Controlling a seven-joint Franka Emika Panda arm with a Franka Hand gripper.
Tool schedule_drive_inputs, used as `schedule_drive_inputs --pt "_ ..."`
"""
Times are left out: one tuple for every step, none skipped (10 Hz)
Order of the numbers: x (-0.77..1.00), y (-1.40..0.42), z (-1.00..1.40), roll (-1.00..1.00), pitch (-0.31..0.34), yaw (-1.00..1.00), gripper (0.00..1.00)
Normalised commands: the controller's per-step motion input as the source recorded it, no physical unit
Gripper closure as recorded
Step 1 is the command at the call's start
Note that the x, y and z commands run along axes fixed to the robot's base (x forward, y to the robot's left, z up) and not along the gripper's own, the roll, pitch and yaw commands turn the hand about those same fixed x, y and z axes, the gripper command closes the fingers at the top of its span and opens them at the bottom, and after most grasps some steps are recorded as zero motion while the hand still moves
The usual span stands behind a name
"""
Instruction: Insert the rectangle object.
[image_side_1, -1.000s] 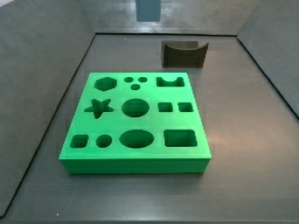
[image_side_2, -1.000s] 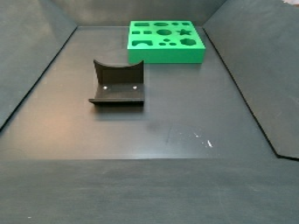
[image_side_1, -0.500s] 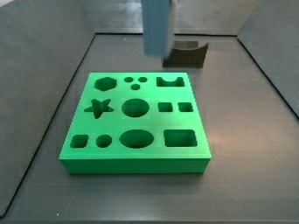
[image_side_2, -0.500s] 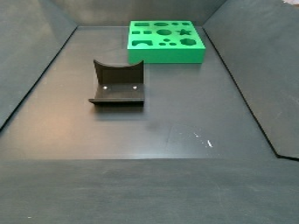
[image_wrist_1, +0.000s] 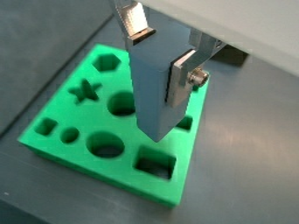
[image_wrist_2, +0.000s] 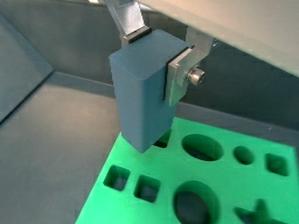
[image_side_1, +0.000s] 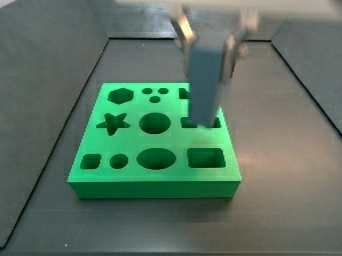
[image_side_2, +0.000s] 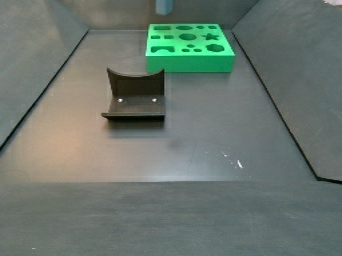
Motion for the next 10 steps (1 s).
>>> schedule_drive_inputs --pt "0.05 -0.34 -0.41 0.06 0.029 -0.82 1.0" --pt "0.0 -0.28 -0.32 0.05 0.007 -0.94 1.0" --pt "0.0 -0.21 -0.23 0.05 0.0 -0.97 1.0" --pt "0.0 -0.11 -0.17 0.05 0.0 -1.0 1.0" --pt "0.0 -0.02 -0.13 0.06 0.0 -1.0 1.0" --pt "0.0 -0.01 -0.13 0.06 0.0 -1.0 1.0" --pt "0.0 0.0 -0.13 0.06 0.0 -1.0 1.0" --pt "0.0 -0.01 -0.1 0.04 0.0 -1.0 1.0" --pt "0.0 -0.01 -0.1 0.04 0.0 -1.0 1.0" --pt "0.0 -0.01 -0.1 0.04 0.0 -1.0 1.0"
